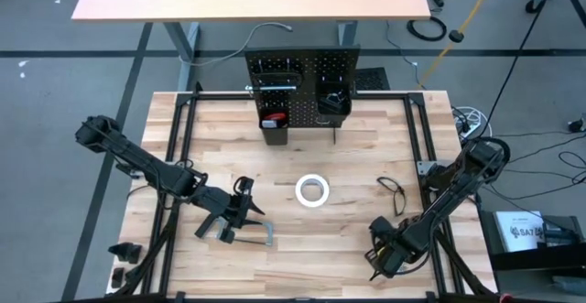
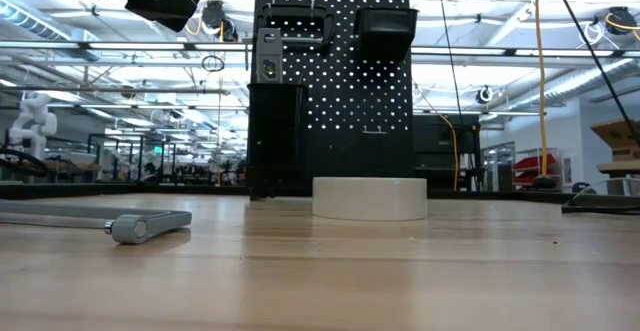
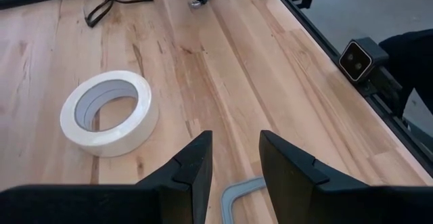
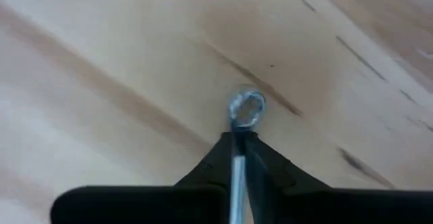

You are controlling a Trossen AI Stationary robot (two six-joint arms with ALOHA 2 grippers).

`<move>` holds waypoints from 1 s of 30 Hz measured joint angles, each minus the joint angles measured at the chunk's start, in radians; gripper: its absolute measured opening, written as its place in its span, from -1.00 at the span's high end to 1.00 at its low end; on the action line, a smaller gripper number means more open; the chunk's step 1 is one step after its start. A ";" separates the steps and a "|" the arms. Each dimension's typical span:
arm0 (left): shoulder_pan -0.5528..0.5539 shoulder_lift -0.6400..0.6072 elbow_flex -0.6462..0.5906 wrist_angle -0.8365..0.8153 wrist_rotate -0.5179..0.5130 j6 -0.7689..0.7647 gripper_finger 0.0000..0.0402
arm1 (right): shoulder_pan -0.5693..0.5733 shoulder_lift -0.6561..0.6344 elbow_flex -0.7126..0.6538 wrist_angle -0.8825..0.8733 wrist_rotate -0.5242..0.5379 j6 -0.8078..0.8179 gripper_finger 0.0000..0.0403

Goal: Hang tools onto peg board
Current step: Put the silver wrench into the left black tool bin

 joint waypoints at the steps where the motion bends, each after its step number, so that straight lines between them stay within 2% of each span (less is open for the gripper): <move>1: 0.000 0.000 0.000 0.003 0.000 0.000 0.37 | 0.000 -0.004 0.012 -0.007 0.003 -0.005 0.93; 5: 0.000 0.000 -0.001 0.007 0.000 0.000 0.37 | -0.002 0.000 0.066 -0.065 0.034 -0.032 0.98; 15: 0.000 0.000 -0.001 0.019 0.000 0.001 0.37 | -0.006 -0.006 0.198 -0.141 0.225 -0.106 1.00; 22: 0.000 0.000 -0.001 0.028 -0.001 0.000 0.37 | -0.048 -0.008 0.226 -0.122 0.271 -0.195 1.00; 30: 0.000 0.000 -0.001 0.027 0.000 0.000 0.37 | -0.113 -0.008 0.275 -0.078 0.354 -0.382 1.00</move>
